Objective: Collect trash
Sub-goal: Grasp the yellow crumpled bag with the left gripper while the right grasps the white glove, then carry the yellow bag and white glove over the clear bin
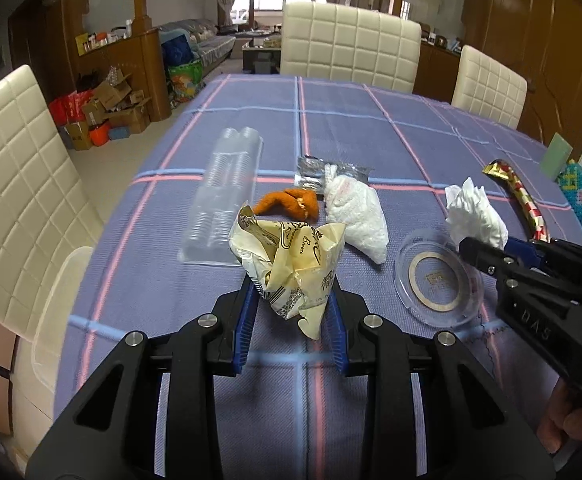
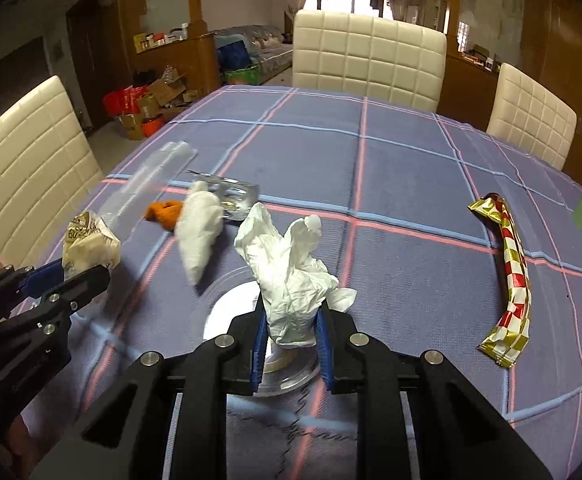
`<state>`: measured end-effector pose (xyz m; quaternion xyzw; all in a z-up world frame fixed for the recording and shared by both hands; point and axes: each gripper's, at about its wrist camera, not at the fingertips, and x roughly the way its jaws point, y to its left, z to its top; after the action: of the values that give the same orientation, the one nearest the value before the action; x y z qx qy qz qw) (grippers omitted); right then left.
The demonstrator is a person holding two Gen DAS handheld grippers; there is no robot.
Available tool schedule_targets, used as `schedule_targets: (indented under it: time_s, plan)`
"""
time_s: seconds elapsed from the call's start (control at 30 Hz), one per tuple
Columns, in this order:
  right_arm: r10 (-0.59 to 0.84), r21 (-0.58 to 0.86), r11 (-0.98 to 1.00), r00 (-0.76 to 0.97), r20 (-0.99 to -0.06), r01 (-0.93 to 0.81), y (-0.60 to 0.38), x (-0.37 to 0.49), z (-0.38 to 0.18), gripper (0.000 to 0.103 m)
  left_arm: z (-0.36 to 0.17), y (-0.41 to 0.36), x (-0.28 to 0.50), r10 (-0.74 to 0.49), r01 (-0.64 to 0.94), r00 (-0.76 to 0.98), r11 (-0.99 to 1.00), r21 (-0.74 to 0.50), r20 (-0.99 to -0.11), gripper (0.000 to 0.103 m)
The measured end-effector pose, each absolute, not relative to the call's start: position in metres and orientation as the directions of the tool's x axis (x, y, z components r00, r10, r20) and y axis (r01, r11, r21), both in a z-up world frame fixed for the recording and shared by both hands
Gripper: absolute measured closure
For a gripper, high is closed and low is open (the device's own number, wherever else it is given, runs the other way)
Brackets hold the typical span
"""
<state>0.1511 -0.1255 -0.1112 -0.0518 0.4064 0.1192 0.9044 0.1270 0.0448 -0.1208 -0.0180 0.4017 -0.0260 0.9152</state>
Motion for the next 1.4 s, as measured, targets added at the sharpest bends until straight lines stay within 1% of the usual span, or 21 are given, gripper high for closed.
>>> schedule_targets:
  time_s: [0.33,0.77,0.97,1.27,1.4]
  plan:
    - [0.189,-0.042,0.950,0.676,-0.713,-0.310,-0.094,0.121,-0.085,0.082,-0.097,0.069,0.095,-0.046,0.004,0.721,0.998,-0.063,-0.691,0.070]
    - [0.206,-0.104,0.921,0.699,-0.685,-0.374,-0.050,0.099,-0.067,0.082,-0.083,0.111,0.064,0.002,-0.064,0.760,0.995,-0.071,-0.650,0.070]
    - [0.217,-0.129,0.903,0.694,-0.687,-0.410,-0.026,0.100,-0.067,0.082,-0.084,0.135,0.057,0.056,-0.121,0.764,0.991,-0.057,-0.643,0.070]
    - [0.246,-0.167,0.859,0.676,-0.694,-0.484,0.020,0.105,-0.076,0.082,-0.098,0.176,0.053,0.113,-0.198,0.740,0.979,-0.055,-0.663,0.070]
    - [0.271,-0.164,0.837,0.656,-0.704,-0.522,0.042,0.108,-0.080,0.082,-0.104,0.197,0.051,0.159,-0.245,0.726,0.969,-0.036,-0.669,0.070]
